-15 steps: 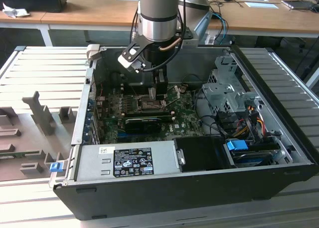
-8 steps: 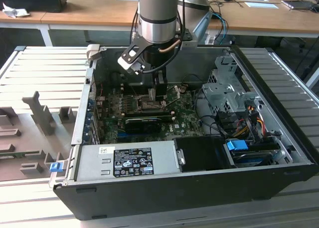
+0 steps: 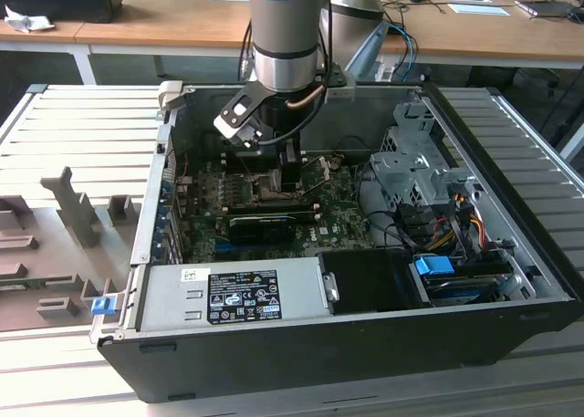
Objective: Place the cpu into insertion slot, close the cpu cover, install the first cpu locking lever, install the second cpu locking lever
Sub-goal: 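Place the cpu into insertion slot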
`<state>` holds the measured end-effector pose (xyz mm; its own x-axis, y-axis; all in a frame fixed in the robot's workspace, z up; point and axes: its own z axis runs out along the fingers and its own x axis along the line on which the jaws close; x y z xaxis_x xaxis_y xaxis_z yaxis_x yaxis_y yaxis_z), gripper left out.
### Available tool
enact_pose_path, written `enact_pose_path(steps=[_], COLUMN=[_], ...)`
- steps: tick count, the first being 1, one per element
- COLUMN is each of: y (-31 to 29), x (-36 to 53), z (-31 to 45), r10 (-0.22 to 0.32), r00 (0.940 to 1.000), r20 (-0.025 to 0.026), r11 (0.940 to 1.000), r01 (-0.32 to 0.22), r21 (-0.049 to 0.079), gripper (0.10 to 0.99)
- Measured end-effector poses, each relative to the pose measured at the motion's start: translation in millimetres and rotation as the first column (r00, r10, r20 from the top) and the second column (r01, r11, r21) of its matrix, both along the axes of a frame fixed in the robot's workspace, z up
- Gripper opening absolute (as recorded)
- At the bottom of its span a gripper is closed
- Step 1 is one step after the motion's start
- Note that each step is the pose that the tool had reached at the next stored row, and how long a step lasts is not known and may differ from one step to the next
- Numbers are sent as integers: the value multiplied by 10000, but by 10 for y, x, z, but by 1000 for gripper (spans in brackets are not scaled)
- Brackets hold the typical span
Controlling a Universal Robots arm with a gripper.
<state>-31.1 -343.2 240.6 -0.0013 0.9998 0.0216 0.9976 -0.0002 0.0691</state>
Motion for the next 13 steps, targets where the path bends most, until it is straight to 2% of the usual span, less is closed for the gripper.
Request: enact_pose_path(steps=[6,13], y=[38,44], x=[-10,-61], z=[-3,-6], r10=[-1,1], r00=[10000,10000], r20=[0,0], r11=[10000,10000], r01=[1,-1], r21=[0,0], gripper=[525,525])
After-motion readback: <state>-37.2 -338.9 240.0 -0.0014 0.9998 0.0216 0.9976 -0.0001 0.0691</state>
